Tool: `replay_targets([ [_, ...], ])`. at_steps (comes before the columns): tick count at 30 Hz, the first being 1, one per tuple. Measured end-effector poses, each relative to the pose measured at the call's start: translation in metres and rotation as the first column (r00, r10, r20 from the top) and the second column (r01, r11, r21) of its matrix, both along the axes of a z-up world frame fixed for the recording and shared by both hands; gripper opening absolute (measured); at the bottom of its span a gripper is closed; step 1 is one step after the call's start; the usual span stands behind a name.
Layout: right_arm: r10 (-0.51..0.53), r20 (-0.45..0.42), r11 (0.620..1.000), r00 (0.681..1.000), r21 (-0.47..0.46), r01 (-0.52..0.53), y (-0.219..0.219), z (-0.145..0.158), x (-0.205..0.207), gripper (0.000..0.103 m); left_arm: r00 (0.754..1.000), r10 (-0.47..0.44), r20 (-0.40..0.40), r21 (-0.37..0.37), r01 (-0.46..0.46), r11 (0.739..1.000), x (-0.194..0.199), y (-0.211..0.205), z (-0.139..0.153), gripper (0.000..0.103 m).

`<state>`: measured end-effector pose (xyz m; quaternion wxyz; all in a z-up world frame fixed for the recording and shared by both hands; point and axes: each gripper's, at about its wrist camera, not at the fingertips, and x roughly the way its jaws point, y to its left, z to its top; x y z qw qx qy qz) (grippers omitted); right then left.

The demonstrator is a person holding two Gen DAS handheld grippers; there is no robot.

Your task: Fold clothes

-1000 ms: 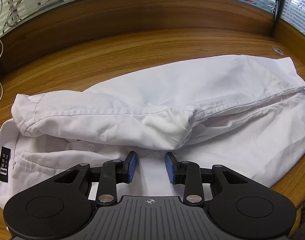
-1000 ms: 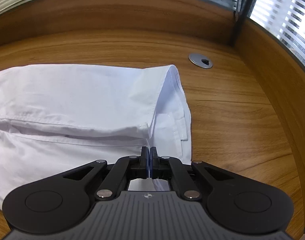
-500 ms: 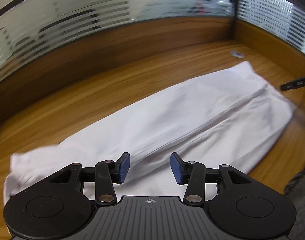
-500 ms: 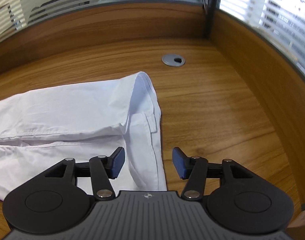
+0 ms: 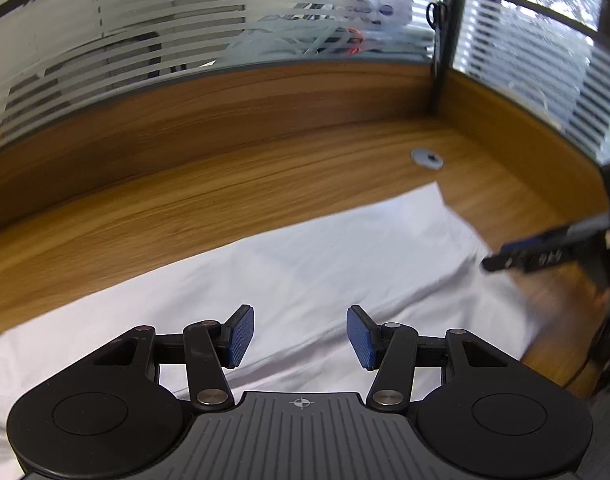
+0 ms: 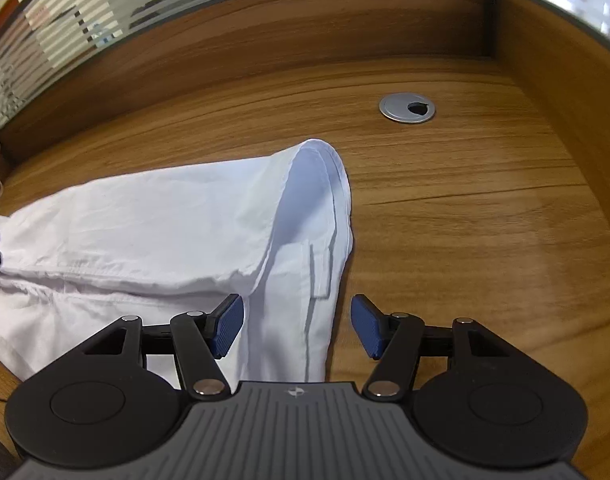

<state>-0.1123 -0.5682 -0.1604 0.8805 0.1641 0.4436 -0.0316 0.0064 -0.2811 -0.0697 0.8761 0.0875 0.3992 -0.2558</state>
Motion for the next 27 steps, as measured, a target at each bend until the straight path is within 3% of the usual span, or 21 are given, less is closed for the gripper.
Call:
replay_targets([
  [4,0.015,0.002,0.998,1.000,0.055,-0.015,-0.012,-0.007,0.006,0.048,0.998,0.033,-0.050,-0.059,-0.036,0.998,0.006,-0.026,0.007,0.055],
  [7,0.065,0.018,0.996,0.998,0.052,-0.066,-0.013,-0.009,0.007,0.044,0.990,0.050,-0.131,-0.118,-0.066,0.991,0.015,-0.041,0.007,0.055],
  [9,0.092,0.021,0.994,0.996,0.052,-0.093,-0.014,-0.010,0.009,0.030,0.980,0.060,-0.191,-0.159,-0.091,0.983,0.023,-0.051,0.004,0.055],
  [10,0.102,0.018,0.993,0.995,0.054,-0.102,-0.014,-0.011,0.010,0.014,0.974,0.059,-0.220,-0.179,-0.100,0.979,0.027,-0.055,0.001,0.055],
  [11,0.107,0.014,0.991,0.994,0.076,-0.107,-0.016,-0.012,0.010,0.008,0.973,0.049,-0.228,-0.186,-0.093,0.978,0.029,-0.061,-0.002,0.055],
  [13,0.098,0.028,0.990,0.995,0.099,-0.100,-0.019,-0.010,0.009,0.007,0.977,0.018,-0.214,-0.184,-0.059,0.981,0.032,-0.075,-0.009,0.052],
  [14,0.093,0.035,0.989,0.995,0.109,-0.096,-0.019,-0.008,0.008,0.007,0.980,-0.003,-0.200,-0.163,-0.030,0.986,0.032,-0.084,-0.014,0.037],
  [16,0.082,0.046,0.988,0.996,0.128,-0.087,-0.021,-0.005,0.007,0.007,0.983,-0.066,-0.170,-0.092,0.050,0.994,0.029,-0.103,-0.025,0.026],
  [20,0.076,0.060,0.987,0.995,0.138,-0.084,-0.021,-0.003,0.004,0.007,0.973,-0.182,-0.144,-0.011,0.183,0.983,0.021,-0.130,-0.042,0.021],
  [25,0.075,0.065,0.987,0.995,0.134,-0.083,-0.018,-0.002,0.003,0.007,0.957,-0.209,-0.201,-0.058,0.201,0.978,0.030,-0.147,-0.055,0.016],
  [27,0.076,0.065,0.988,0.995,0.132,-0.084,-0.017,-0.002,0.003,0.007,0.953,-0.185,-0.239,-0.086,0.169,0.982,0.038,-0.149,-0.062,0.016],
])
